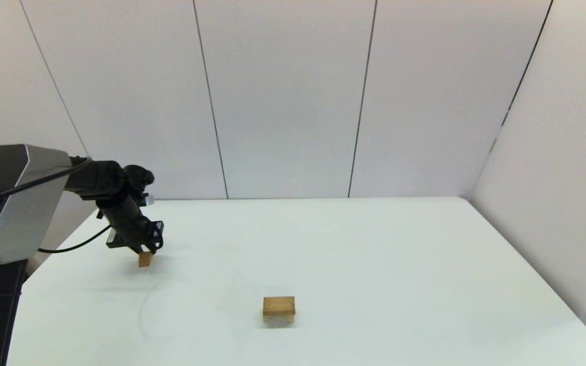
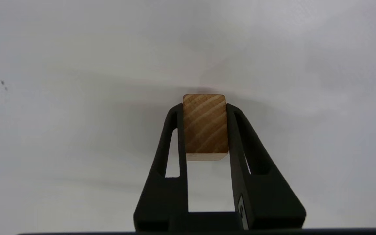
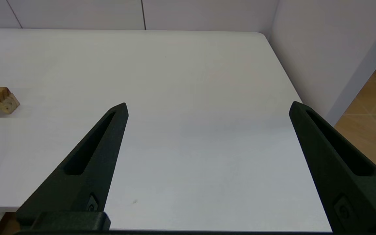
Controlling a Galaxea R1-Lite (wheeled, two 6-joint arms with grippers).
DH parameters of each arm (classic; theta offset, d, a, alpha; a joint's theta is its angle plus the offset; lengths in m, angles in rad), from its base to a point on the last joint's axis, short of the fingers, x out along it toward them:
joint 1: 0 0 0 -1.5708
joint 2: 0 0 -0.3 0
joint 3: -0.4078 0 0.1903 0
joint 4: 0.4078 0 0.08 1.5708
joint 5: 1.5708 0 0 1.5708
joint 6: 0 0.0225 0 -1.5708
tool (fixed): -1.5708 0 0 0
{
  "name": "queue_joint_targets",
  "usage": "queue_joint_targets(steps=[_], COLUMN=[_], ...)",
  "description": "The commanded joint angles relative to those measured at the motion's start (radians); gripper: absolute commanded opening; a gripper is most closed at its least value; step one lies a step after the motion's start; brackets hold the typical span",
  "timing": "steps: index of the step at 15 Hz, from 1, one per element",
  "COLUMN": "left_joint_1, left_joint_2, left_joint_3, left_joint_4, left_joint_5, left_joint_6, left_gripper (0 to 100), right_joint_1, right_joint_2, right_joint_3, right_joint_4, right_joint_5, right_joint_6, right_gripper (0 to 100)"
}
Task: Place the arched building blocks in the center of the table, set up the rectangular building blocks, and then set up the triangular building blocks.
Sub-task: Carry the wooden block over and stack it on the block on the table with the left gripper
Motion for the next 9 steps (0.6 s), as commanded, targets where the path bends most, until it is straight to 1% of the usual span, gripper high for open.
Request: queue_joint_targets(steps=[1,2,3,5,6,7,8,9], left_joint_1=[0.001,0.001,-0.001,-0.001,-0.001,0.001,0.001,-0.002], left_joint_2=[-0.117,-0.157,-0.166,-0.168,-0.169,-0.172,-0.175,-0.177], left_joint_3=[-0.003,-0.018,-0.041,-0.066,-0.064,-0.061,-0.061,-0.064], left_joint_4=[0.108,0.188,0.232,0.290,0.315,0.344,0.375,0.379], left_joint_5=[-0.033,-0.053,-0.055,-0.056,-0.058,-0.089,-0.153,-0.178], left_joint_6=[0.103,0.147,0.166,0.176,0.224,0.297,0.405,0.492], left_gripper=[0,0,0,0,0,0,0,0], right_joint_1=[0.000,0.000,0.000,0.000,0.000,0.000,0.000,0.000], right_joint_2=[-0.002,-0.002,-0.002,-0.002,-0.002,-0.002,-0.002,-0.002], right_joint_3=[0.000,0.000,0.000,0.000,0.000,0.000,0.000,0.000], right_joint_4=[0.000,0.000,0.000,0.000,-0.001,0.000,0.000,0.000], right_joint_5=[0.000,0.000,0.000,0.000,0.000,0.000,0.000,0.000], right_joint_6=[0.000,0.000,-0.002,0.000,0.000,0.000,0.000,0.000], right_gripper=[100,100,100,100,100,100,100,100])
